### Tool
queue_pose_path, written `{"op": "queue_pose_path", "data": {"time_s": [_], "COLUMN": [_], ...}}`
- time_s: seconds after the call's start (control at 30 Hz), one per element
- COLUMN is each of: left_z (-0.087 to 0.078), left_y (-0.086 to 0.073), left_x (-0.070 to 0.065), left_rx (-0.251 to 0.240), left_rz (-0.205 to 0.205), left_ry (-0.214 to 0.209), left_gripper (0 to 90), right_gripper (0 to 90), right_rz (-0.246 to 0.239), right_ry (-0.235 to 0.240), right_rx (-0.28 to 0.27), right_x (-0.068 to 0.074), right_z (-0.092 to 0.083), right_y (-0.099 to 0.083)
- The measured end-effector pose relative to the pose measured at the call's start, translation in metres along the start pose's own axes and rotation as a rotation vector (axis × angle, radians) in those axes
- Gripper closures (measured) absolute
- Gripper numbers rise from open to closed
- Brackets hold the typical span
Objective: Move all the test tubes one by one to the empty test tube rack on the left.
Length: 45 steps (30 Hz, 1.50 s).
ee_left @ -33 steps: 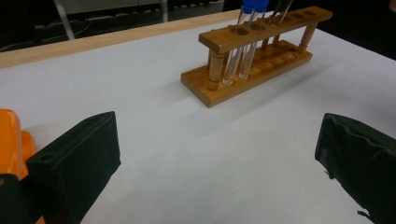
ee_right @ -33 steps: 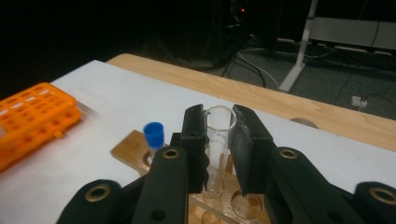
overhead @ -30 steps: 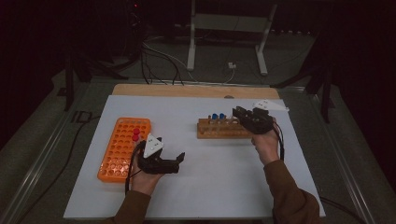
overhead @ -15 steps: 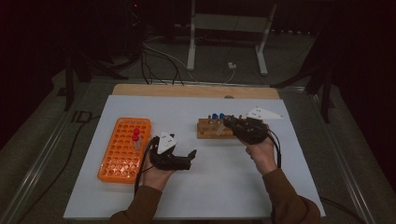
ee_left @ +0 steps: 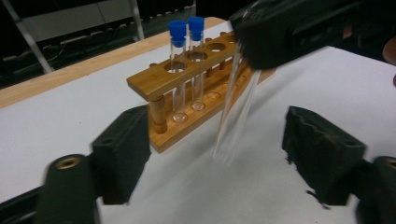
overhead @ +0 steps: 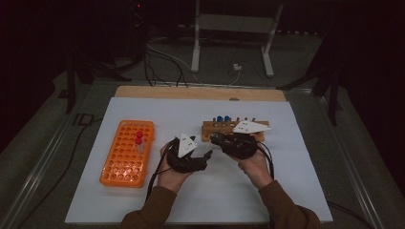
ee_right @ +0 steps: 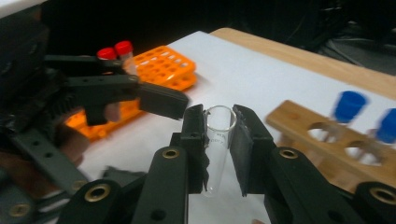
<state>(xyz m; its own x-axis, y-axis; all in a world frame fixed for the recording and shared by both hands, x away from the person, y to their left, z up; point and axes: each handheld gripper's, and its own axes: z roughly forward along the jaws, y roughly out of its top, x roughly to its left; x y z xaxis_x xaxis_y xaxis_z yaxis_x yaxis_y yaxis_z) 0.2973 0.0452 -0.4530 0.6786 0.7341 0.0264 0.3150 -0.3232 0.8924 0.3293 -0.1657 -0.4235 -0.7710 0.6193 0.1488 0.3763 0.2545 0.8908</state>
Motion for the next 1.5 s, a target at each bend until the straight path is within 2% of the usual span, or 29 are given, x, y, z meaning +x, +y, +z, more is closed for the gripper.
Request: {"op": "queue_pose_path", "data": {"time_s": [0.2,0.4,0.5,0.63,0.77,0.9,1.07,1.2,1.33,1.5], "left_z": [0.001,0.000,-0.001,-0.002,-0.002,-0.005,-0.010,-0.016,-0.022,-0.029], "left_y": [0.000,-0.001,-0.001,-0.001,-0.002,-0.006,-0.010,-0.012,-0.015,-0.019], "left_x": [-0.001,-0.002,-0.002,-0.002,0.002,0.008,0.016,0.020,0.026,0.031], "left_rx": [-0.002,-0.003,-0.003,-0.004,0.004,0.010,0.013,0.006,0.005,-0.004], "left_rz": [0.014,0.030,0.035,0.033,0.018,-0.010,-0.031,-0.046,-0.061,-0.079], "left_ry": [-0.024,-0.047,-0.054,-0.059,-0.053,-0.038,-0.020,-0.010,0.001,0.009], "left_gripper": [49.2,66.2,73.0,74.9,75.1,75.3,75.3,75.3,75.3,75.3], "right_gripper": [76.0,76.0,76.0,74.5,58.4,37.8,17.4,12.3,4.0,1.1], "right_rz": [-0.014,-0.020,-0.025,-0.026,-0.014,0.001,0.035,0.053,0.050,0.044], "right_ry": [0.037,0.057,0.061,0.070,0.077,0.069,0.013,-0.022,-0.074,-0.134], "right_rx": [0.015,0.024,0.030,0.028,0.016,0.006,-0.003,-0.005,0.007,0.008], "right_x": [0.010,0.015,0.016,0.015,0.013,0.009,0.002,-0.005,-0.012,-0.019], "right_z": [0.007,0.010,0.011,0.010,0.008,0.003,-0.004,-0.009,-0.014,-0.021], "right_y": [-0.001,-0.002,-0.002,-0.002,-0.002,-0.002,-0.004,-0.009,-0.015,-0.022]}}
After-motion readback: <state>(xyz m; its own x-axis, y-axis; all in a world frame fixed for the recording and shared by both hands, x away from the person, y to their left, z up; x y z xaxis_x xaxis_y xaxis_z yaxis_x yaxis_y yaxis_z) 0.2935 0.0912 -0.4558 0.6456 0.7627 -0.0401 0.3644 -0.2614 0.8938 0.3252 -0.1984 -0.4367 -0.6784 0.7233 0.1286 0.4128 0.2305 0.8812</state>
